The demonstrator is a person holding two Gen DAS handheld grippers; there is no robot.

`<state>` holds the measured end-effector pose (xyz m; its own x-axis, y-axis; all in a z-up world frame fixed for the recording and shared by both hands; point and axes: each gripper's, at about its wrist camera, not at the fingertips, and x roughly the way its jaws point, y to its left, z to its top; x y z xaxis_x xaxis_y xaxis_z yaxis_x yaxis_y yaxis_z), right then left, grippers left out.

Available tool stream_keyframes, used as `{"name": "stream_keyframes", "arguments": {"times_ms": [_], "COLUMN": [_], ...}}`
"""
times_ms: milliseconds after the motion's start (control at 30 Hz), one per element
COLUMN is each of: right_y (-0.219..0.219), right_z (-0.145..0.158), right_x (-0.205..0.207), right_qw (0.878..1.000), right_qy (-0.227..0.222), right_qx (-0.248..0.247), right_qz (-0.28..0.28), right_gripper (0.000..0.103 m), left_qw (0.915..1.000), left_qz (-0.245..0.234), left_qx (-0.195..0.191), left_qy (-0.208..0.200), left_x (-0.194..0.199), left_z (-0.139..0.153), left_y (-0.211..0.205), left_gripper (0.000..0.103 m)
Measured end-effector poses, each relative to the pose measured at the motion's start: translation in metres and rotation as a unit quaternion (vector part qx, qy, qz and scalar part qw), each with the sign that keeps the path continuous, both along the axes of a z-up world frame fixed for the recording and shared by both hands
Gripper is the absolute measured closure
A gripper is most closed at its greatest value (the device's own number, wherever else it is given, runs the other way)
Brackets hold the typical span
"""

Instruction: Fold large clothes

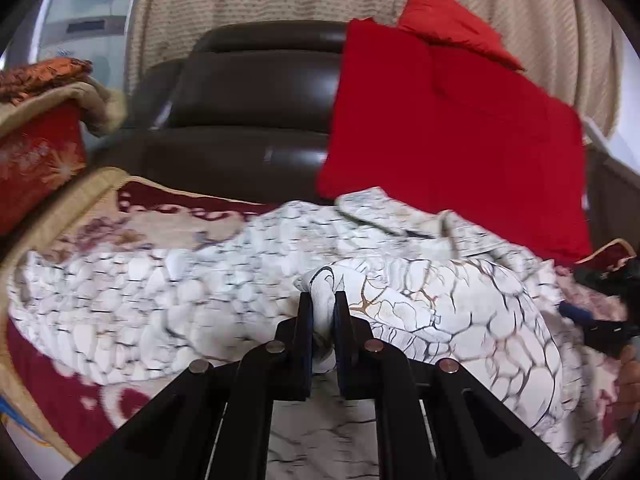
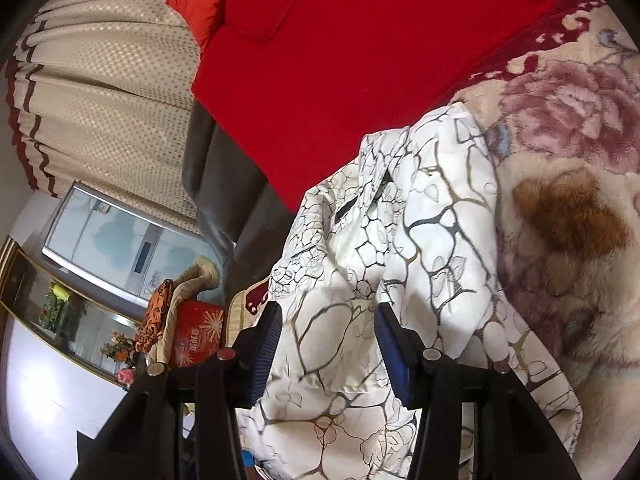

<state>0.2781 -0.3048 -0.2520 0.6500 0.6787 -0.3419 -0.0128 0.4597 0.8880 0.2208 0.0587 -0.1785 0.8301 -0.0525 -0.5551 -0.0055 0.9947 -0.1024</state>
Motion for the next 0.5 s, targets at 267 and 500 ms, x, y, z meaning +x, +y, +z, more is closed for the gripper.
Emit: {"name": "stream_keyframes", "arguments": {"times_ms": [267,500], "right_y": [0.026,0.050], "right_z": [0.007,-0.020], "right_x": [0.004,0.016], "right_qw": [0.999,0.988], "right_qy": [-0.009,0.089], "right_qx": [-0.030,-0.121], "right_qz": [0.031,0.036], "right_gripper": [0.051,0.055], "left_qw": [0.9980,0.9981], "left_qz": [0.034,0.042], "left_qx": [0.053,0.042], "left_qy": [0.012,-0.016], "left_x": [-0.011,-0.036], "left_z": [-0.004,0.006], "left_y": [0.010,0.024], "left_gripper": [0.093,0.085]}}
